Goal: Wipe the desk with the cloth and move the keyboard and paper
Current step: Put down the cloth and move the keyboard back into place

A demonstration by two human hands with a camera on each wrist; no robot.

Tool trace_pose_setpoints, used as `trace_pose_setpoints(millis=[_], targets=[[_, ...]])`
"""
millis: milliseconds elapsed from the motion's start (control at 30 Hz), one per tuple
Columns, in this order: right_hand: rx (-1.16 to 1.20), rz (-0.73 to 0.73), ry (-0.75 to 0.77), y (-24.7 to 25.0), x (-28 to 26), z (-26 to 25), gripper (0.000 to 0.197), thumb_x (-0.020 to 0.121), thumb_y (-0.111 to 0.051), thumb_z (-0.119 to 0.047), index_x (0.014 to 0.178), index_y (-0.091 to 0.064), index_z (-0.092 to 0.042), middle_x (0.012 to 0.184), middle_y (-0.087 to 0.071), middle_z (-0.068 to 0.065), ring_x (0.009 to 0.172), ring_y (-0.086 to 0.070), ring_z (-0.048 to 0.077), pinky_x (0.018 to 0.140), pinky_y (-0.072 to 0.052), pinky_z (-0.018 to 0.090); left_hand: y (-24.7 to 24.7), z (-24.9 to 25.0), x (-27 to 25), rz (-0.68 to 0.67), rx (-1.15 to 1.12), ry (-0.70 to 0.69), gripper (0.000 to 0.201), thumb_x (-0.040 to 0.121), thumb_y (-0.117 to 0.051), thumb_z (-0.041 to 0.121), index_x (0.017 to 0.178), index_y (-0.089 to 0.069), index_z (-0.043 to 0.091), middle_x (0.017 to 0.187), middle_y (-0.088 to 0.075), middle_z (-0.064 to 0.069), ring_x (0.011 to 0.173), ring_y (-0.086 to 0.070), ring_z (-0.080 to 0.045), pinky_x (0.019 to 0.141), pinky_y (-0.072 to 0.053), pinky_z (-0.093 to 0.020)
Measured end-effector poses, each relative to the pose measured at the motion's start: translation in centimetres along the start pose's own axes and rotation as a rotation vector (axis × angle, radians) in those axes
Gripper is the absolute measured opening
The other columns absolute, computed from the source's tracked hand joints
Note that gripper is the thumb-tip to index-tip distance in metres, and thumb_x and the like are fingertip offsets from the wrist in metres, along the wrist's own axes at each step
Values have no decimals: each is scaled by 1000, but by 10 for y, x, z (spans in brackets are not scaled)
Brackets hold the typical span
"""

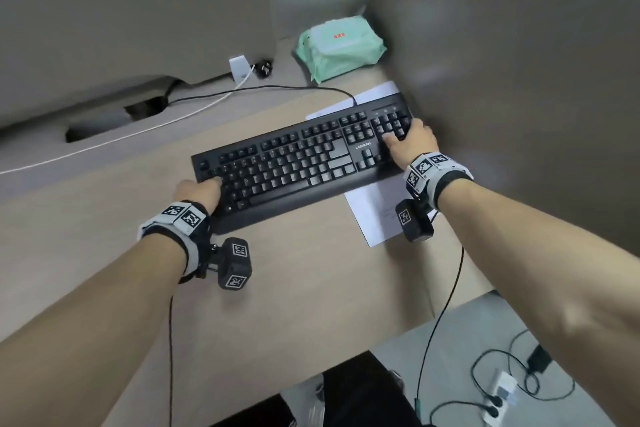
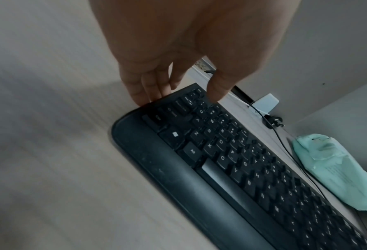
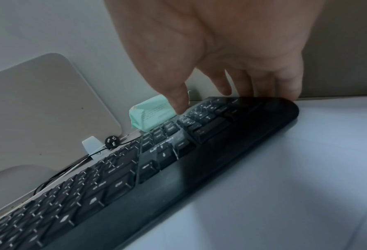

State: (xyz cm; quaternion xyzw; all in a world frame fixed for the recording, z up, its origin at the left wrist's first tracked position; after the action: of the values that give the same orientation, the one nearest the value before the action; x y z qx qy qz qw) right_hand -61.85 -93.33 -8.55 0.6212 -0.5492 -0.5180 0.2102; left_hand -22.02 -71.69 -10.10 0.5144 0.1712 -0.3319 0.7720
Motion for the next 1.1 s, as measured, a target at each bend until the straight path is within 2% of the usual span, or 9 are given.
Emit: trace_pose_setpoints(millis=[100, 300, 400, 500, 700, 833, 1000, 1033, 1100], targets=[[-7, 13, 1, 1, 5, -2, 62, 87, -60, -51, 131, -46, -10, 135, -50, 19, 126, -45, 40, 102, -41, 47, -2, 1, 4, -3, 13, 27, 61, 81, -64, 42, 120, -60, -5, 122, -63, -24, 106, -62, -41, 96, -50, -44], [-33, 28, -51, 6, 2, -9, 75, 85, -59, -57, 136, -42, -5, 141, -45, 19, 131, -41, 38, 104, -38, 48, 2, -4, 11, -2, -4, 48, 68, 80, -64, 46, 126, -57, -3, 126, -61, -23, 109, -60, -40, 99, -48, -44], [-76, 37, -48, 2, -14, -24, 81, 85, -56, -61, 140, -39, -4, 144, -42, 18, 133, -38, 37, 103, -38, 50, 21, -10, 17, 22, 7, 38, 65, 84, -63, 42, 127, -56, -6, 126, -60, -24, 109, -60, -40, 95, -49, -40], [-101, 35, -21, -11, -36, -48, 79, 85, -54, -64, 136, -42, -4, 141, -43, 17, 130, -41, 36, 99, -40, 47, 48, -26, 30, 42, -7, 42, 65, 85, -63, 42, 128, -53, -5, 127, -60, -24, 110, -59, -41, 93, -48, -39], [-143, 24, 72, -74, -100, -123, 85, 85, -54, -65, 137, -40, 1, 141, -40, 23, 128, -43, 42, 106, -37, 47, 146, -89, 71, 106, 0, 50, 64, 85, -62, 42, 129, -52, -3, 128, -58, -23, 111, -58, -41, 80, -43, -35], [-164, -45, 148, -144, -158, -198, 87, 84, -52, -67, 135, -43, 2, 139, -43, 25, 128, -44, 41, 107, -38, 46, 237, -161, 111, 161, -4, 85, 68, 76, -61, 52, 121, -58, 0, 121, -63, -23, 104, -61, -42, 89, -50, -40], [-148, -136, 215, -241, -235, -293, 84, 86, -55, -63, 132, -41, 5, 135, -45, 26, 124, -47, 42, 104, -39, 44, 348, -253, 163, 224, 10, 193, 74, 72, -58, 59, 119, -61, 2, 124, -60, -21, 109, -58, -42, 96, -47, -42], [-159, -159, 229, -261, -251, -313, 84, 86, -55, -64, 133, -41, 5, 136, -45, 26, 124, -47, 42, 103, -39, 44, 370, -271, 173, 239, -22, 217, 69, 75, -59, 57, 115, -61, 1, 120, -61, -19, 107, -58, -40, 96, -46, -40], [-167, -191, 245, -294, -277, -344, 85, 86, -54, -65, 133, -40, 5, 136, -44, 26, 125, -46, 42, 103, -38, 44, 404, -300, 189, 231, -85, 232, 44, 83, -59, 46, 99, -57, 5, 103, -60, -14, 93, -56, -34, 87, -44, -34]])
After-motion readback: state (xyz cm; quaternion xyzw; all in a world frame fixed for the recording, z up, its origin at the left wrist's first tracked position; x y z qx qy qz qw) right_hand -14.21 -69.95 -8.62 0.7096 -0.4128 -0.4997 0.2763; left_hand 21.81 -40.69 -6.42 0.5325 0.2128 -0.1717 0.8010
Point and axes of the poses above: each hand's wrist, its own x-axis towards the middle knuckle, its own y-axis out of the back of the hand, z = x × y, the point moved 8 cm from there along x, towards the middle knuckle
